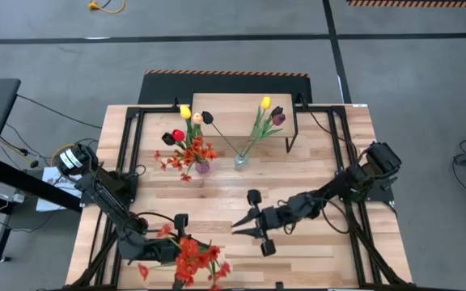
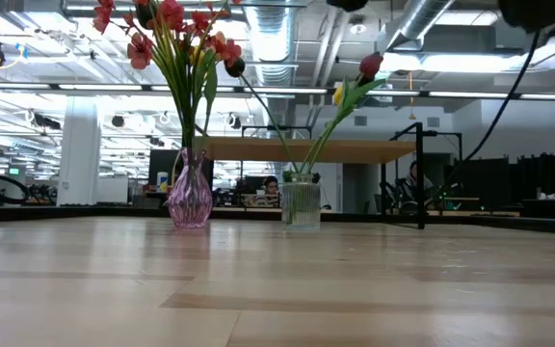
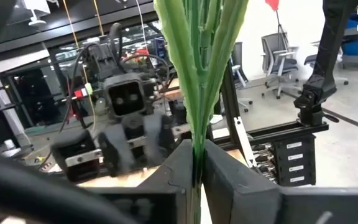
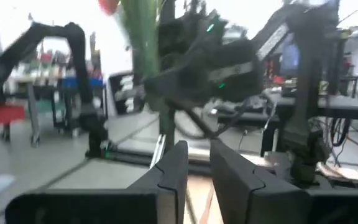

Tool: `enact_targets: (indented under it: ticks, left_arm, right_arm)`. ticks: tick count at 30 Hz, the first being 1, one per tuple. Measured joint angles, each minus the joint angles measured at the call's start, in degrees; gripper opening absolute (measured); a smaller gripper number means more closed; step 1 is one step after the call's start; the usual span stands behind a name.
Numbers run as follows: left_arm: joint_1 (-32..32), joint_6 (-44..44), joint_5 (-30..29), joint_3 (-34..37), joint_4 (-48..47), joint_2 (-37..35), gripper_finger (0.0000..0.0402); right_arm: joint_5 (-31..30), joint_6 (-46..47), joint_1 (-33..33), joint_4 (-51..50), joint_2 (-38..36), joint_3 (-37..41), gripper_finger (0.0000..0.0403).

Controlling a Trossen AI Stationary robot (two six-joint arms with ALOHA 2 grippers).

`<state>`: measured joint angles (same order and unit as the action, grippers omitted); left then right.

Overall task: Pick and place flowers into a vace then onto a shelf
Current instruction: Put the orange flower into the transparent vase

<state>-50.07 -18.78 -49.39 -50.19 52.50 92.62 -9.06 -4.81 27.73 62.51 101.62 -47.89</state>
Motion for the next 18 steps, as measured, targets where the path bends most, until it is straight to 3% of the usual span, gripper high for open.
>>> enact_targets:
  ticks: [6,14,18]
  left_arm:
    - [0.8,1.3,0.2,0.0,-1.8,0.0,0.0003]
    - [4.5,6.5,7.3,0.0,-5.7,0.0,0.0003]
    - [5.8,7.8,8.2,0.0,-6.5,0.0,0.0003]
  right_arm:
    - [-0.8,-6.0,2.6,-3.7,0.0,-3.3,0.0094]
    - [-5.4,-6.2,3.2,-7.2,0.1,-5.6,0.0180]
    - [-6.1,-6.3,2.9,-7.4,2.2,-7.0,0.0218]
